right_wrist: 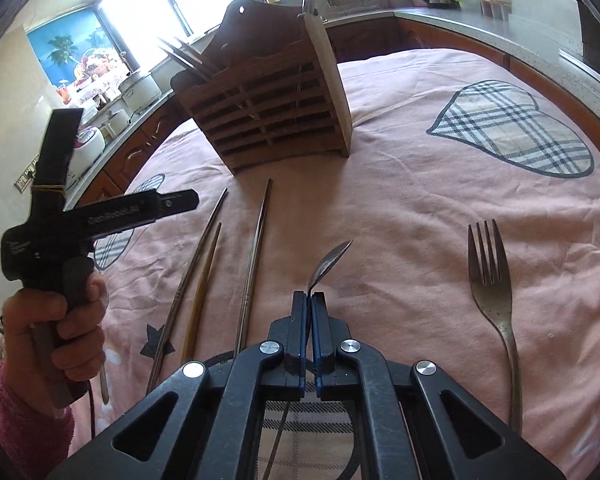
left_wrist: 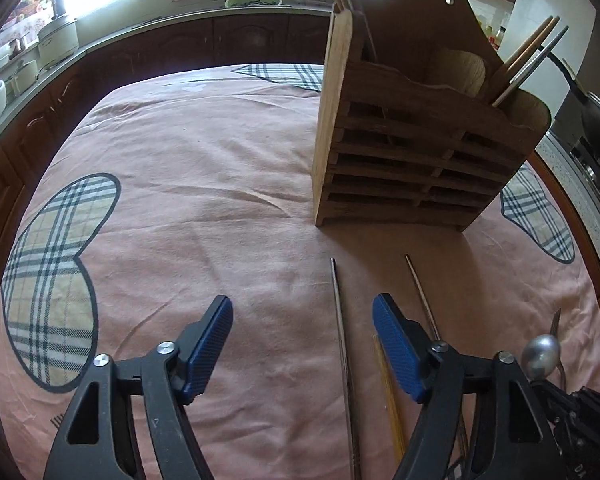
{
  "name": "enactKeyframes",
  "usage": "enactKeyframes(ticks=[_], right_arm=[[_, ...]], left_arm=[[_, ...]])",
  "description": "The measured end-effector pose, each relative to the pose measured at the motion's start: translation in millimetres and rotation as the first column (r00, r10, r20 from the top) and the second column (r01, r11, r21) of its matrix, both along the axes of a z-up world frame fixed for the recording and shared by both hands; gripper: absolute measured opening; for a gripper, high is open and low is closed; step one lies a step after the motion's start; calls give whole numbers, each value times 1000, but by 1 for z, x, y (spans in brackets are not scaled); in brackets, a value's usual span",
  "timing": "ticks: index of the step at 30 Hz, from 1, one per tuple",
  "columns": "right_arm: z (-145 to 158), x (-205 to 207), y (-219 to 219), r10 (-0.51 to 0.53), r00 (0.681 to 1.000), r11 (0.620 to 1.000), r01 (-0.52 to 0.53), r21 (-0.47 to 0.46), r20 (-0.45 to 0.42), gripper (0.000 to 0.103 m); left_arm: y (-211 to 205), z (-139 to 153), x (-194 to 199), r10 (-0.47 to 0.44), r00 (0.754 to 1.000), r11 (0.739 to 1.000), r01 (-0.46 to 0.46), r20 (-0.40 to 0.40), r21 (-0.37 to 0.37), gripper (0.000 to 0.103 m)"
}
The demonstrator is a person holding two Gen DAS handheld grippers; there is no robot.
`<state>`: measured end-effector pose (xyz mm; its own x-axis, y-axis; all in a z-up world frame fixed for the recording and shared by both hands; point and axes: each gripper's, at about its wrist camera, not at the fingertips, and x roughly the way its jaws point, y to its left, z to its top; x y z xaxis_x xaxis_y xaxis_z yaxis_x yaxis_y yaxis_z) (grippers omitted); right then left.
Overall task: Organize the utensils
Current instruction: 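Close the right tool on the metal spoon handle while the left tool grasps a metal chopstick, then lift the spoon and chopstick and carry both above the wooden holder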
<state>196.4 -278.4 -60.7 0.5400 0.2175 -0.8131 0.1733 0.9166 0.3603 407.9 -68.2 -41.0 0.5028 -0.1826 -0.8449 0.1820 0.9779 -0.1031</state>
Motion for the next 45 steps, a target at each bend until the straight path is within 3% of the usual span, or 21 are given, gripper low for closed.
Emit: enactKeyframes(ticks=[2,5,6,7,8,14,25,35,45], right_arm=[[5,0,-6,-15,1000,1000,15,10,24,2],[12,2,-13,-36,998,999,35,22,51,2],[14,2,-15,-40,998,999,39,28,57,2],[15,2,-16,-44,997,999,42,30,62,2],[17,3,-17,-47,997,998,45,32,68,2],[22,3,-19,-51,995,998,47,43,86,2],[50,-4,-13,-40,986,999,34,38,159,2],[72,-14,-8,-30,976,999,25,23,215,2],[88,-24,-6,-33,966,999,32,8,257,2]], left_arm=[[-10,-11,11,-14,999,1000,15,-30,27,46],[-22,-17,18,-22,1000,994,23,-9,103,35],[-25,-18,19,-30,1000,994,31,-6,101,26],[-26,-18,21,-39,999,995,39,-7,94,8],[-28,-19,22,-42,999,995,42,-11,90,5],[-14,-11,11,-23,1000,1000,23,-7,-6,3],[38,49,-61,27,995,981,-7,100,-192,3],[68,91,-128,47,986,969,-6,159,-248,3],[83,112,-158,65,979,959,-8,193,-282,3]])
